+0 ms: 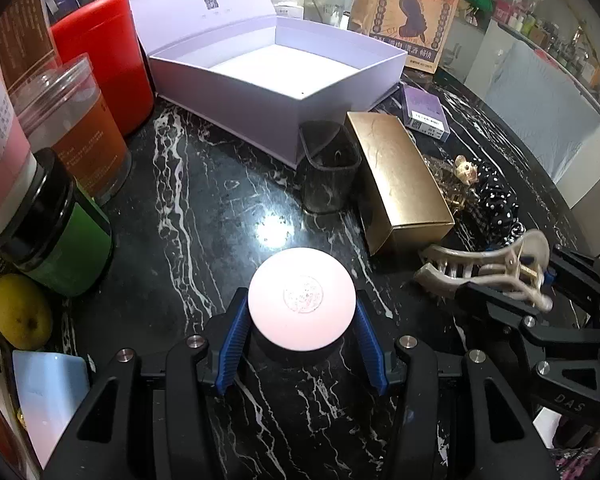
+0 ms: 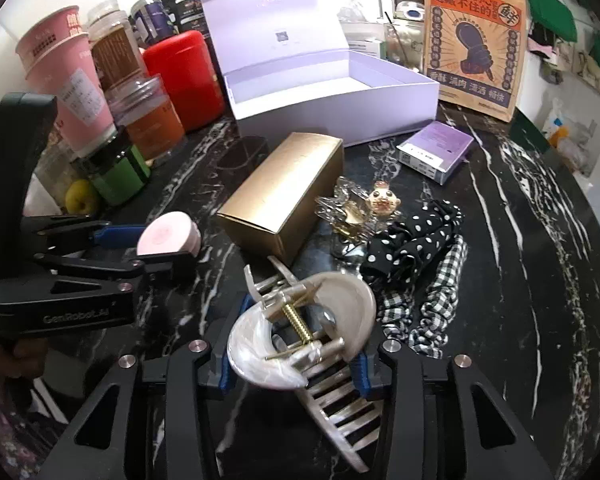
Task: Organize rigid objects
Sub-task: 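Grasp the pearly white claw clip with the right tool, then carry the compact with the left tool while the right tool carries the clip into the lavender box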
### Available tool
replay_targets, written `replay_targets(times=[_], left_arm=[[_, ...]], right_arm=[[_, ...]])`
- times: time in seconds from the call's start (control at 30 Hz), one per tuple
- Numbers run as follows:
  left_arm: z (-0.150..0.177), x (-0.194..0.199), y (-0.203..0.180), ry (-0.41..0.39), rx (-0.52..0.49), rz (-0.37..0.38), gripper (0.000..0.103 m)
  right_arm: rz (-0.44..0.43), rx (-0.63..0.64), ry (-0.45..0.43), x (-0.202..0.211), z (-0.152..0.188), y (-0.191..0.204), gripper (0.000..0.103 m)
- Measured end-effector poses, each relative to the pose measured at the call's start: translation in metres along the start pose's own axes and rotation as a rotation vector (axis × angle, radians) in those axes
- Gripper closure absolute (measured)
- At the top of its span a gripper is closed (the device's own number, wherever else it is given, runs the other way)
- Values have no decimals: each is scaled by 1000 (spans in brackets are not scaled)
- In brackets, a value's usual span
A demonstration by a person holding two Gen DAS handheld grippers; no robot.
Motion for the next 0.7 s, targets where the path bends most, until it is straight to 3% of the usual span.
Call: replay_targets(times=[0.47,0.7], left_arm=[[-11,22,-11,-76,-32,2,53],[-19,36,-17,-108,-35,46,53]], right_arm=[[-31,-34,-17,25,8,-2,70],[-29,-22,-60,46,3,-2,70]])
Point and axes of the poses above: each gripper's, at about its wrist camera, not at the fingertips, and x roughly against the way its jaws point, y to its left, z to its underside, the point moved 4 cm from there along -x, roughly the way its jaws point, and after that the axes turned 9 degrees about -x, right-handed, at the moved point
